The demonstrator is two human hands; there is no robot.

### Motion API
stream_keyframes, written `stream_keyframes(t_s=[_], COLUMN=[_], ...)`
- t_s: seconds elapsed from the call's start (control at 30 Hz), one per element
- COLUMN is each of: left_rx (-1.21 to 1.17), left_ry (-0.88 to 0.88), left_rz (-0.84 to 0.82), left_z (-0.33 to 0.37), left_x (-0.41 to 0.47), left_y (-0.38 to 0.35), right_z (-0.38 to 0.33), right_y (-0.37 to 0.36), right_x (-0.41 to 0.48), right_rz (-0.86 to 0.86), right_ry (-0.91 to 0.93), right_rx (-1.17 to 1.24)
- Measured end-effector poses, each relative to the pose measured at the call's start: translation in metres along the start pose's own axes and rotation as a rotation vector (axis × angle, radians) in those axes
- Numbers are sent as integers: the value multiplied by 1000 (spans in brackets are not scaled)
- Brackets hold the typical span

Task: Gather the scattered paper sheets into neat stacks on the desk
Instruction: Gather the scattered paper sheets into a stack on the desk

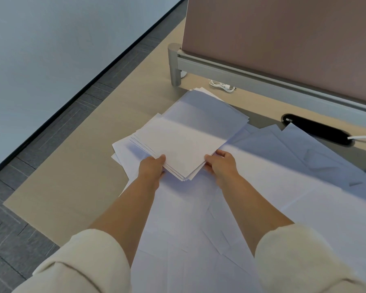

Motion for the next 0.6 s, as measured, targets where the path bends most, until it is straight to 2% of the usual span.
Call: stream_keyframes(t_s=[0.17, 0.3, 0.37, 0.5, 0.6], left_rx=[13, 78, 85, -109, -81], left_ry=[-30, -13, -47, -148, -200], left_rz=[-165, -179, -140, 8, 109], left_z=[-4, -21, -26, -16, -12], left_x=[-16, -26, -27, -29, -27], left_y=[10, 41, 55, 74, 86], right_z=[-5, -1, 3, 18, 31], right_y=[-2, -5, -7, -3, 4], right_x=[-10, -16, -24, -35, -45], right_rz=[-166, -101, -86, -21, 2], right_ry=[-26, 12, 54, 99, 60], right_rx=[170, 110, 48, -23, -43])
Point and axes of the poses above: each hand's wrist, its own x-axis towards the middle knuckle, its own y-axis out of the back of the hand, z = x × y, the point moved 4 cm from there along x, towards the middle knuckle, and after that the axes turned 10 degrees about -x, right-handed, at the moved point
